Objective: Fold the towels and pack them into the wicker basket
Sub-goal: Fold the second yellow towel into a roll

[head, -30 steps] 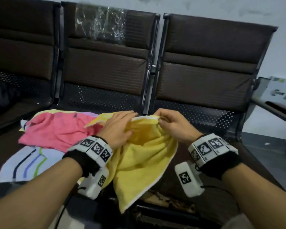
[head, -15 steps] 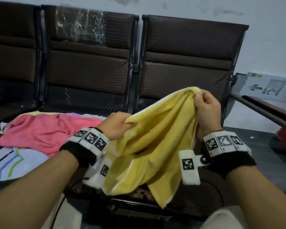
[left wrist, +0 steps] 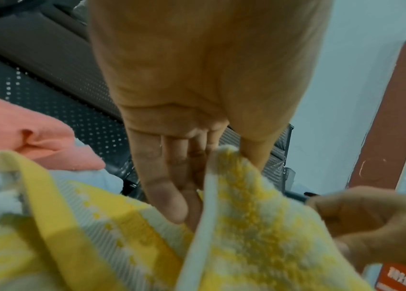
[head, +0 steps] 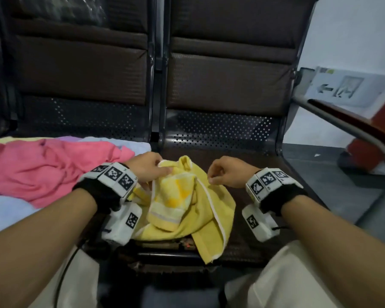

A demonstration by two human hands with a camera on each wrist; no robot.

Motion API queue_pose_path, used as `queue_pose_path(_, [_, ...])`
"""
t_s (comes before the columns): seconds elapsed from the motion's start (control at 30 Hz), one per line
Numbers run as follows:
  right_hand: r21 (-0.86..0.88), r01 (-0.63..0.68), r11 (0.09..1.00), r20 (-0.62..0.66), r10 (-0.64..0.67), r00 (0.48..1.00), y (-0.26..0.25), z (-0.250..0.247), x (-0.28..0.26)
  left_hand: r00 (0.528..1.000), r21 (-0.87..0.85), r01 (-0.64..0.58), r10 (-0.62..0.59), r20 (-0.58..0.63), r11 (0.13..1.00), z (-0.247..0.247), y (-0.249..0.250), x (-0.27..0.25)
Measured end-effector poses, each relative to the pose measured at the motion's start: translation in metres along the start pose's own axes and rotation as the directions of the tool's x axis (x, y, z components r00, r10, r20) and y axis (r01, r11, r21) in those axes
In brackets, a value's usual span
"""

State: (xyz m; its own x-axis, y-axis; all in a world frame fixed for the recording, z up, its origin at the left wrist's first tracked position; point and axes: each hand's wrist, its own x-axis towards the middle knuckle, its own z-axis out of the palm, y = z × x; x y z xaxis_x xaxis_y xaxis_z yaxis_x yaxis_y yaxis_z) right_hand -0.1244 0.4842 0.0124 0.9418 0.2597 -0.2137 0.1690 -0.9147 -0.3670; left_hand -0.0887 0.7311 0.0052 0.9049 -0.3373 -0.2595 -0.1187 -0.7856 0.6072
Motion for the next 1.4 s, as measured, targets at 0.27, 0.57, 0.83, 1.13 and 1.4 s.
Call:
queue_pose_path(0.27, [0.129,0.162,0.978,0.401,-0.201,0.894,-0.023,0.011,-0.022,0.935,-0.141,-0.097,0.138,0.327,0.985,0.004,0.009,-0.006])
queue_pose_path(0.57, [-0.237,0.252,0.938,0.52,-0.097,0.849,-0.032,0.046,-0.046,0.968,-0.081,-0.096,0.112,0.223,0.992,0.012,0.007,-0.012])
queue_pose_path(0.83, [-0.146,0.265,0.953,0.188,-0.236,0.953,-0.041,0.024,-0.047,0.942,-0.118,-0.252,0.215,-0.258,0.961,0.005,0.019,-0.011])
queue_pose_path(1.13, [0.62,0.546,0.563,-0.478,-0.281,0.832,-0.073,-0.038,-0.025,0.863,-0.23,-0.372,0.244,-0.442,0.899,-0.031,0.025,-0.013])
queue_pose_path(1.4, [0.581,0.332,0.743,-0.246,-0.229,0.942,-0.083,-0.004,0.021,0.951,-0.419,-0.299,0.233,-0.201,0.858,-0.044,0.019,-0.029])
